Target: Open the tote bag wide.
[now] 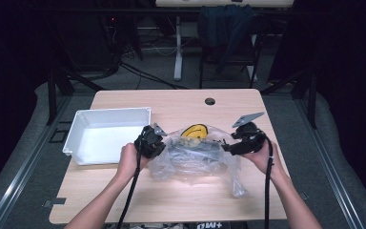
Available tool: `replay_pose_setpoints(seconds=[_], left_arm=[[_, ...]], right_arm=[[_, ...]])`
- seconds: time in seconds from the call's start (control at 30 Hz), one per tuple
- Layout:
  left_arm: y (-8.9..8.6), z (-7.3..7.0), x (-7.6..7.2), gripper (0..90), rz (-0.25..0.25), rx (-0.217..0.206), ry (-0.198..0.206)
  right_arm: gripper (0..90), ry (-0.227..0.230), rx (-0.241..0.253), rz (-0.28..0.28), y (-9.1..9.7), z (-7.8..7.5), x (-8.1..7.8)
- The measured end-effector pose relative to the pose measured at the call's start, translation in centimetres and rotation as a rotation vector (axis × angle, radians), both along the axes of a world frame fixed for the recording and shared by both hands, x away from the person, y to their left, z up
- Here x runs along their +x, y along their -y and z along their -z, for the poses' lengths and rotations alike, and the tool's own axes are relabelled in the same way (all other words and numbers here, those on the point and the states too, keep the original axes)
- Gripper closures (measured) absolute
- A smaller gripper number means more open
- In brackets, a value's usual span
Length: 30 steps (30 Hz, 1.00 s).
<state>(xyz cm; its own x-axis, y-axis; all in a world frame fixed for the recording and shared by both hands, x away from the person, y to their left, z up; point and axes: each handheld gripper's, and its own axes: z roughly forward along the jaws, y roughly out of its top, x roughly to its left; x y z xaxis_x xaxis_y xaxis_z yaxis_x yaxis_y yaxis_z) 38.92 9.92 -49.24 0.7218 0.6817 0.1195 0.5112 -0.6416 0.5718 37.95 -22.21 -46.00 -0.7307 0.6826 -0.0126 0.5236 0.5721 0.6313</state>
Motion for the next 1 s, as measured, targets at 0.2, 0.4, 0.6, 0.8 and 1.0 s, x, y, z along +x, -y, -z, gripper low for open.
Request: replay_pose_setpoints(seconds=[0.2, 0.4, 0.6, 0.8, 1.0], left_arm=[[-0.1, -0.1, 0.1, 84.6, -0.022, -0.012, 0.027], [-0.1, 0.0, 0.2, 84.5, -0.034, -0.019, 0.058], [0.5, 0.1, 0.1, 84.7, -0.022, 0.002, 0.073], [0.3, 0.0, 0.2, 85.0, -0.036, 0.002, 0.094], [0.8, 0.4, -0.1, 71.0, -0.014, 0.029, 0.025]], right_arm=[[35.4, -0.066, -0.275, -0.041, -3.7, 4.4, 0.1], [63.9, -0.069, -0.283, 0.02, -2.6, 5.3, 1.0], [71.9, -0.07, -0.181, 0.028, -1.7, 4.6, 1.2], [79.4, -0.04, -0.157, 0.043, -1.4, 3.9, 1.3], [85.7, -0.009, -0.105, 0.078, -1.6, 3.4, 2.1]])
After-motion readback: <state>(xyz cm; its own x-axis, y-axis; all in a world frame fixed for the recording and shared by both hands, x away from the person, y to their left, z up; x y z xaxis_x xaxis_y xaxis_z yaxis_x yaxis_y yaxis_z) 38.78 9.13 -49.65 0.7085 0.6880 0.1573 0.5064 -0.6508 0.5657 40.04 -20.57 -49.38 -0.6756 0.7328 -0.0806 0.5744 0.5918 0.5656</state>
